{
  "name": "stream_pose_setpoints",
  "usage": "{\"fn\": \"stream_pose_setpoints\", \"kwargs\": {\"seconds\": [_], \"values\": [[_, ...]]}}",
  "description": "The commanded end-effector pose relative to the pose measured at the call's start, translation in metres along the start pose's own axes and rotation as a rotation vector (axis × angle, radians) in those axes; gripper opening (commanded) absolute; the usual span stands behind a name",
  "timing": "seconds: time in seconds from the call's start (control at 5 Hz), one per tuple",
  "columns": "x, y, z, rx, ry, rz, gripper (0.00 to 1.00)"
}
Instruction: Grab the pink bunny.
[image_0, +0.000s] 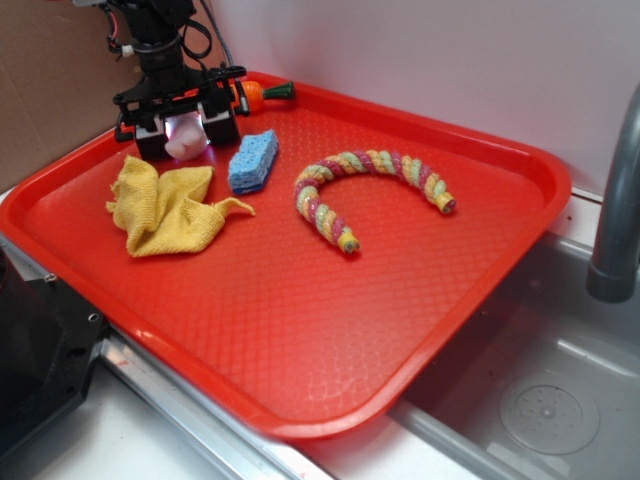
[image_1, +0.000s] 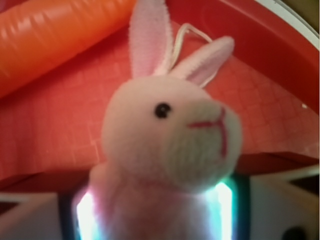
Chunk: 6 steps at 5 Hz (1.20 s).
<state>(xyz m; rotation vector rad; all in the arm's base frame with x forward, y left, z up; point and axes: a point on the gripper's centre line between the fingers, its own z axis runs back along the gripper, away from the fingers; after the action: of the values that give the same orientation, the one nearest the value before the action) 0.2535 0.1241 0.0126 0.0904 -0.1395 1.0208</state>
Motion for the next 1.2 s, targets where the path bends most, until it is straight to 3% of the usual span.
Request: {"fn": "stream_pose_setpoints", "kwargs": {"seconds": [0.0, 0.2, 0.6, 1.0], "values": [[-0.003, -0.005, 0.047, -0.043, 0.117, -0.165, 0.0], [-0.007, -0.018, 0.083, -0.066, 0.088, -0.301, 0.0], [-0.064, -0.045, 0.147, -0.105, 0.138, -0.644, 0.0], [-0.109, -0.036, 0.188, -0.138, 0.128, -0.814, 0.0]]}}
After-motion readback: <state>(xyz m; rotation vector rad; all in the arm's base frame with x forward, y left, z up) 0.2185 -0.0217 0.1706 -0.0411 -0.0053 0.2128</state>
